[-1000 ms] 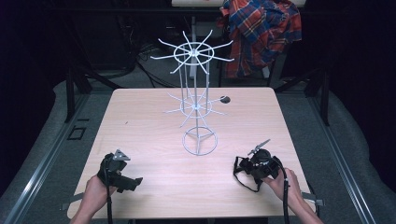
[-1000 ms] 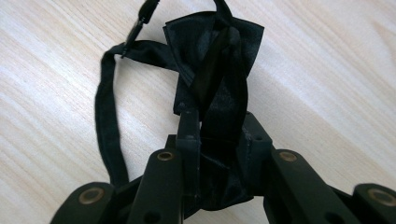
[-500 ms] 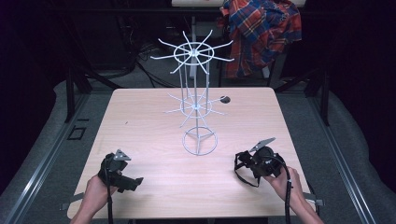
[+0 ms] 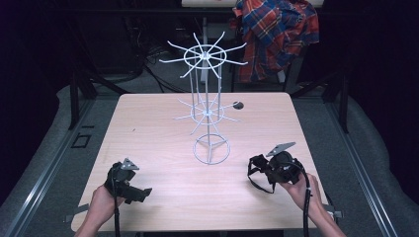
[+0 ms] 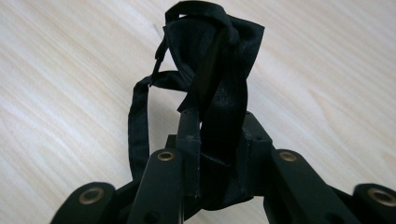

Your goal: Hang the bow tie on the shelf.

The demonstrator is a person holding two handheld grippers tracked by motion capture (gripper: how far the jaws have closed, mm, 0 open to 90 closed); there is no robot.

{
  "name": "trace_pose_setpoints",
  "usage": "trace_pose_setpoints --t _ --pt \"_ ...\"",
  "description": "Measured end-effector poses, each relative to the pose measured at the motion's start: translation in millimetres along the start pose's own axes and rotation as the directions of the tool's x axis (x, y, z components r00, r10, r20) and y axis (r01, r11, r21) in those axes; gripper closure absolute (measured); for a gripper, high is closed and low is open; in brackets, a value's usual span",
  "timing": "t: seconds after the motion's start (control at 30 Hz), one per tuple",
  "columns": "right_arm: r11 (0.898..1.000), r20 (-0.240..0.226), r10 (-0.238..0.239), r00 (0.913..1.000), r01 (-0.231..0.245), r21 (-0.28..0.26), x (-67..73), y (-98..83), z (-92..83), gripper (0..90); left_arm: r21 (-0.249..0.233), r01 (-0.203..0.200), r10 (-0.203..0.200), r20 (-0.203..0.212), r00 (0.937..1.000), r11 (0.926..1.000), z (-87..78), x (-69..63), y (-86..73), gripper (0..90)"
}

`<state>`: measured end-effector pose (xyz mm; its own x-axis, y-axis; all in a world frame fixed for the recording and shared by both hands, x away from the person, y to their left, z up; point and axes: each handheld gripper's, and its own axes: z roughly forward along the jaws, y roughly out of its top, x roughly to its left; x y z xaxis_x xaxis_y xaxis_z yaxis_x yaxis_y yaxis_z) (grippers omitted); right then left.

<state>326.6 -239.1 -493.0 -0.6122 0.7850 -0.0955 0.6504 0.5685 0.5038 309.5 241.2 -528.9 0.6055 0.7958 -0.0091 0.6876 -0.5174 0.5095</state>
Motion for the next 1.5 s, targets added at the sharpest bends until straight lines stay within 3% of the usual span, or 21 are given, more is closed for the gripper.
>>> trace_pose_setpoints --t 0.5,0.97,1.5 --pt "0.997 -0.015 0.024 0.9996 -0.025 -0.076 -3.4 10.5 -17.5 73.9 -0.009 0.001 -0.001 0.006 1.0 1.0 -1.9 -0.2 -0.1 0.0" --pt "0.995 -0.02 -0.031 0.9993 0.029 -0.094 5.7 28.4 -23.3 73.8 -0.002 -0.006 0.006 -0.002 1.0 1.0 0.1 -1.1 0.6 0.0" --pt "0.991 -0.019 -0.035 0.9992 0.032 -0.126 4.7 42.0 -29.7 73.8 -0.001 -0.011 0.011 0.0 0.9999 0.9999 1.4 -1.2 1.4 0.0"
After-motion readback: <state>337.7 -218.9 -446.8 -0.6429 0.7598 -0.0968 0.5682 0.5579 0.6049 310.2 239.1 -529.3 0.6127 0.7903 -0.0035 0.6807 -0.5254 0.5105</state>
